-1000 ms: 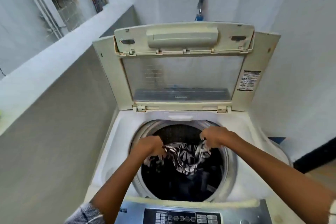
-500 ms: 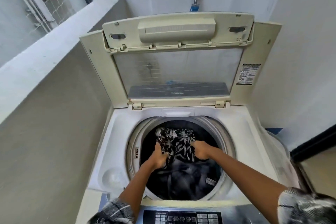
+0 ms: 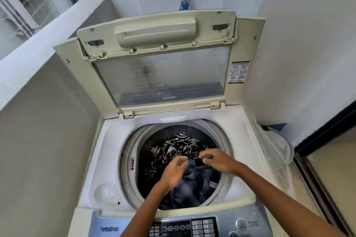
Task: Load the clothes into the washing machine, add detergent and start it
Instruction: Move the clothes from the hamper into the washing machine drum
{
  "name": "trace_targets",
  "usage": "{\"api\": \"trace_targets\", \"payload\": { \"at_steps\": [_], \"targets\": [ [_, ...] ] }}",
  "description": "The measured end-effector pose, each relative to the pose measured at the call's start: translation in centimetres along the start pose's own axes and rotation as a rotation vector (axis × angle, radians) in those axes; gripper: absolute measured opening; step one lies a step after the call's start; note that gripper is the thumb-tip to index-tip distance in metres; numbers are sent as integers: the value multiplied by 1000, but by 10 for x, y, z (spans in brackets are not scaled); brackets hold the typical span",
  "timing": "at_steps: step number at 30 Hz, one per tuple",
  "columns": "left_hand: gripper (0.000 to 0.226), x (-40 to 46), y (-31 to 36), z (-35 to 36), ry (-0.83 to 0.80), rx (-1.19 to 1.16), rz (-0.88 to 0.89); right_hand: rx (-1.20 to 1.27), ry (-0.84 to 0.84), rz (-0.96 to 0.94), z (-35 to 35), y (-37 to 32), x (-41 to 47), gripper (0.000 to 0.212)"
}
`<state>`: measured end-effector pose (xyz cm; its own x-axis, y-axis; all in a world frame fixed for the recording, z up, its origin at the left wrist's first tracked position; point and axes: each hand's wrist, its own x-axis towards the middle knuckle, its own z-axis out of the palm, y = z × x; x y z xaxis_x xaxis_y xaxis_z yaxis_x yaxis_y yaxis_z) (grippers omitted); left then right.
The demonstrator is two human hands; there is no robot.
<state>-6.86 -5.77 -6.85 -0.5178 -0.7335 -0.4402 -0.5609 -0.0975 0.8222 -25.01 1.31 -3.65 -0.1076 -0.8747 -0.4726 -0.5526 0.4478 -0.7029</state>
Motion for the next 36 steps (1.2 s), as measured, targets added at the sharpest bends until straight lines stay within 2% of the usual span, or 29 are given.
{"api": "trace_targets", "payload": {
  "at_steps": [6,11,15,18,23,27,30,32,34,36],
  "targets": [
    [20,-7,79,71,-26,-44,282,338,284,-77,-45,22,-57,18],
    [25,3,155,142,-54,-56,417,553,559,-42,-110,61,-97,16],
    [28,22,204,209,-143,-2,462,716,699,-16,-169,118,-110,17],
    [38,48,224,266,-255,109,424,768,757,77,-196,174,-103,21],
    [55,106,215,358,-462,367,169,770,663,347,-197,282,-75,30],
    [38,146,166,404,-556,482,-50,735,517,552,-173,350,-46,21],
    [38,173,117,417,-593,575,-216,631,396,610,-154,390,-16,19],
    [40,191,84,420,-574,590,-289,522,329,612,-144,413,10,16],
    [46,210,58,420,-486,571,-370,440,296,588,-138,433,42,16],
    [45,232,35,422,-368,626,-366,361,265,543,-133,452,84,14]
  ]
}}
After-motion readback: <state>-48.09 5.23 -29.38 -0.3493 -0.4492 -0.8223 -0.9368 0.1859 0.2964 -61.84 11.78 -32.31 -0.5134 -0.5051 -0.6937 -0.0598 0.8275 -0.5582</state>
